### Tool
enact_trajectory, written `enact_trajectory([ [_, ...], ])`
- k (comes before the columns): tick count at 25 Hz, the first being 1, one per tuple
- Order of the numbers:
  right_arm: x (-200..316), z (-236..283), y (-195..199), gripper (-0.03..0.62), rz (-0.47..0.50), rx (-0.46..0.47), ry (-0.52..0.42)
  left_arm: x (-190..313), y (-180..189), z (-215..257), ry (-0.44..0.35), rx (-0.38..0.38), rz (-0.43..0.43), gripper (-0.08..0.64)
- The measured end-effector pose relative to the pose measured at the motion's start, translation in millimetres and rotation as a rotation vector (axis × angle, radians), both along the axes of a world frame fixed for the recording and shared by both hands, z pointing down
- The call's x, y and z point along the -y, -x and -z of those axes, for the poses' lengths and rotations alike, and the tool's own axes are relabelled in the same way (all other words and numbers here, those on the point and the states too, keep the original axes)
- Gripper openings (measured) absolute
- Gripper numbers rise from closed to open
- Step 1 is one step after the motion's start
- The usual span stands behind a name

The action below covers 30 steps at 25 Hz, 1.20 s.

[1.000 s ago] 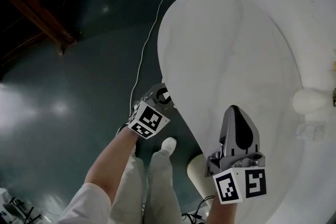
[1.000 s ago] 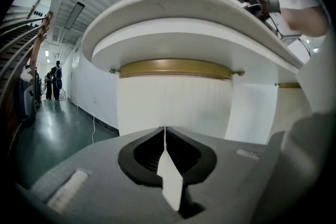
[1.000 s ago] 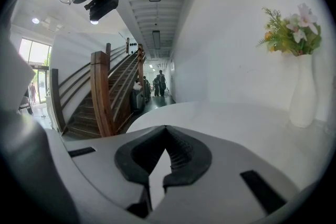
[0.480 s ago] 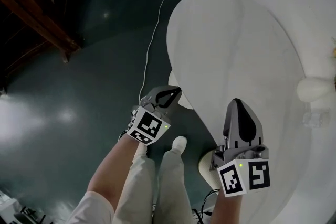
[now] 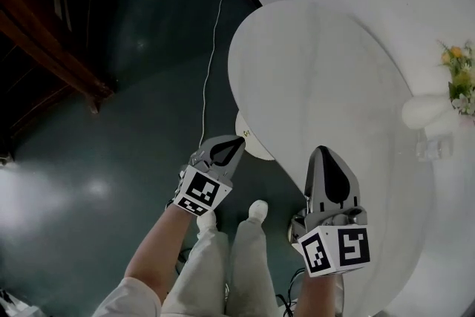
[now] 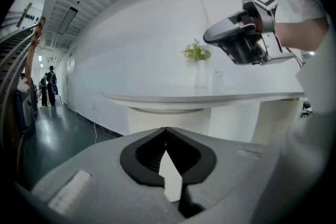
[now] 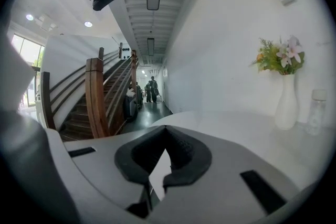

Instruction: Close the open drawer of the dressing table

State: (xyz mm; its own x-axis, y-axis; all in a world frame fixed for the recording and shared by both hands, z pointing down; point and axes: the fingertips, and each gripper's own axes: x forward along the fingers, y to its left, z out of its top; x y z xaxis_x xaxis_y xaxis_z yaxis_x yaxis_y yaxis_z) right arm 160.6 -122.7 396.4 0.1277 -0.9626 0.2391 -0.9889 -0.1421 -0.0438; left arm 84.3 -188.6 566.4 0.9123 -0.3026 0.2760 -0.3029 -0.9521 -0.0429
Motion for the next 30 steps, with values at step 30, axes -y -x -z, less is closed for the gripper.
enact_trajectory([
  [30, 1.9, 145.3, -6.6, -0.005, 0.159, -0.098, -0.014, 6.3, 19.2, 244.3, -0.147, -0.084, 0.115, 0.017],
])
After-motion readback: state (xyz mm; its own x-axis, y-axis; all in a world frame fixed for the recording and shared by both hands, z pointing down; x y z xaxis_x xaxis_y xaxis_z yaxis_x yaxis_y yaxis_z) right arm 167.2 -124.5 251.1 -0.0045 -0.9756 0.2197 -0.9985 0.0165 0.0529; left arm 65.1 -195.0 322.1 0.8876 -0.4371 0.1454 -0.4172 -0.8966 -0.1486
